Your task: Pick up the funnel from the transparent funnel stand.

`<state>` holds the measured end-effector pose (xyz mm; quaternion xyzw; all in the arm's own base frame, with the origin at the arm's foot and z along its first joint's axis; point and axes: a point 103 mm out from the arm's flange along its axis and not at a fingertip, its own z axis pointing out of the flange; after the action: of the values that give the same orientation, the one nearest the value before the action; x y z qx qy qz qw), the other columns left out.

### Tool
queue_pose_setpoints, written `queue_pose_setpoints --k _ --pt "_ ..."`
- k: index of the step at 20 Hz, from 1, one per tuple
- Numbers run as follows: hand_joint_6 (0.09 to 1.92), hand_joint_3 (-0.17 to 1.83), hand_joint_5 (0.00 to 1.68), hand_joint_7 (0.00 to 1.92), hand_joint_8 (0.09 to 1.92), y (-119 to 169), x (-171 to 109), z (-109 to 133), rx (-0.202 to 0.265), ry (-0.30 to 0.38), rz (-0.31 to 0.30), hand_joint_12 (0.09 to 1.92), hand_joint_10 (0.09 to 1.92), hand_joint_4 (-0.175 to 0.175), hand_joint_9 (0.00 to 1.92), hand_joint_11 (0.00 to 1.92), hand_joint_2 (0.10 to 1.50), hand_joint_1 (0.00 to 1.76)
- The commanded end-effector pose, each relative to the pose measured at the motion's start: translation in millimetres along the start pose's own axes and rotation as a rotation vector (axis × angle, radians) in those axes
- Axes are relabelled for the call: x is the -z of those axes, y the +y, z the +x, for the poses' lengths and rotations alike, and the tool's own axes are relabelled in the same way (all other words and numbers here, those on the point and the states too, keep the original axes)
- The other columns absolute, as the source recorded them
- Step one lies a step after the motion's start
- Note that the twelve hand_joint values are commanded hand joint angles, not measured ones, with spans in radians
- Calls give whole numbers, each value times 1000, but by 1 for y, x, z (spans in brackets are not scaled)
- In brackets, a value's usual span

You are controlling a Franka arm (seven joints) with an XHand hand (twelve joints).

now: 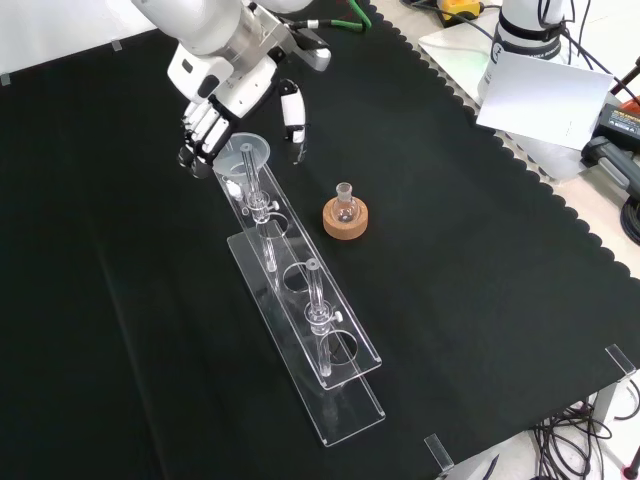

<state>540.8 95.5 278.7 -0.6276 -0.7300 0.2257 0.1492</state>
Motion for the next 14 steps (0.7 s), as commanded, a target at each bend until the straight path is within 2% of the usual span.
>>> queue_pose_setpoints --k 1,3,6,8,14 --pt "87 274 107 75 87 2 0 -2 8 -19 -18 1572 906 53 102 172 690 736" --pt "87 307 122 90 96 3 0 -3 7 -16 -21 1560 891 52 129 194 673 761" --pt "87 392 135 30 288 3 1 -5 9 -13 -27 1557 882 50 146 211 633 772" --pt "87 412 138 7 355 5 1 -4 10 -17 -27 1557 882 50 149 215 623 774" --pt "87 420 140 0 380 8 0 -6 10 -10 -22 1557 882 50 150 215 620 775"
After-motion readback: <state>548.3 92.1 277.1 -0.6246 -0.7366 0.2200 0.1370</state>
